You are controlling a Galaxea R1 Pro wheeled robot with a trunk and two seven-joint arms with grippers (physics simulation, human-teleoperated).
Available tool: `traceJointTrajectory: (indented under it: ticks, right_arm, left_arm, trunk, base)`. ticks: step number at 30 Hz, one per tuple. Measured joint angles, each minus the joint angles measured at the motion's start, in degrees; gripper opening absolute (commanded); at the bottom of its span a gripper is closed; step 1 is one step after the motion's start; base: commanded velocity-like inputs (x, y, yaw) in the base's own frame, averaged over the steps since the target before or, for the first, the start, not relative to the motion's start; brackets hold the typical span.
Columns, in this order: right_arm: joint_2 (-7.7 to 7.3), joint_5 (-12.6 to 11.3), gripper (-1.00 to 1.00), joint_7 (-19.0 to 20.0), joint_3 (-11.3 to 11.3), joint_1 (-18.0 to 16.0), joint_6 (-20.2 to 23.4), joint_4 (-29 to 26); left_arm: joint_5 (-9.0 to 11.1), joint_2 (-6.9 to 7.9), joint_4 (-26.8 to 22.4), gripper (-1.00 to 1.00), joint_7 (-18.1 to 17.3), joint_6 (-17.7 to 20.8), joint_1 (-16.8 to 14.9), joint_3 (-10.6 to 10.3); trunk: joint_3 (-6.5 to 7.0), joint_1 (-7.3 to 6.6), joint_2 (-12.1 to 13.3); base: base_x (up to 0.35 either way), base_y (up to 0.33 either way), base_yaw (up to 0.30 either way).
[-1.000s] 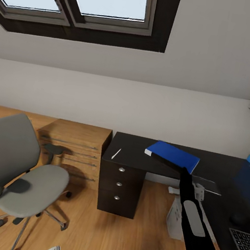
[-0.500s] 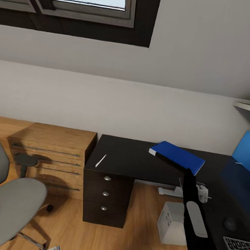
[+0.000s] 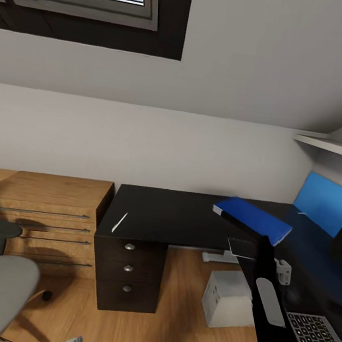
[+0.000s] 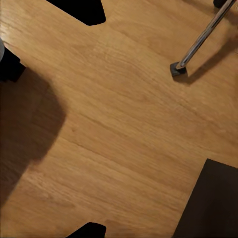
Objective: In the bedroom, organize the workspace by keeping the computer under the desk, ensuring the monitor is on the desk, placing the keyboard on the desk next to the monitor, placing the mouse on the desk next to the keyboard, moving the folder from the swivel chair onto the desk next to the mouse, stacking the notebook on top of the folder with the pen on top of the notebook, and positioning the swivel chair next to the desk.
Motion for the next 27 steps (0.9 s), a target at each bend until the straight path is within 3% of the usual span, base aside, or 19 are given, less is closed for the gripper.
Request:
traceJointTrajectory:
  ticks: [13,27]
  right_arm:
    - [-0.03,0.0,-1.00,0.0,0.0,0.0,-2.0,2.4]
    - [-0.07,0.0,-1.00,0.0,0.0,0.0,-2.1,2.5]
  left_arm:
    - [0.0,-0.03,0.0,1.00,0.0,-0.1,0.0,0.0]
    - [0.0,-0.02,0.0,1.00,0.0,0.0,0.0,0.0]
  trunk:
    - [0.00,-0.01,0.0]
    - [0.00,-0.03,0.0]
  base:
    - [0.018,0.000,-0.164]
    - [0.244,0.000,-0.123]
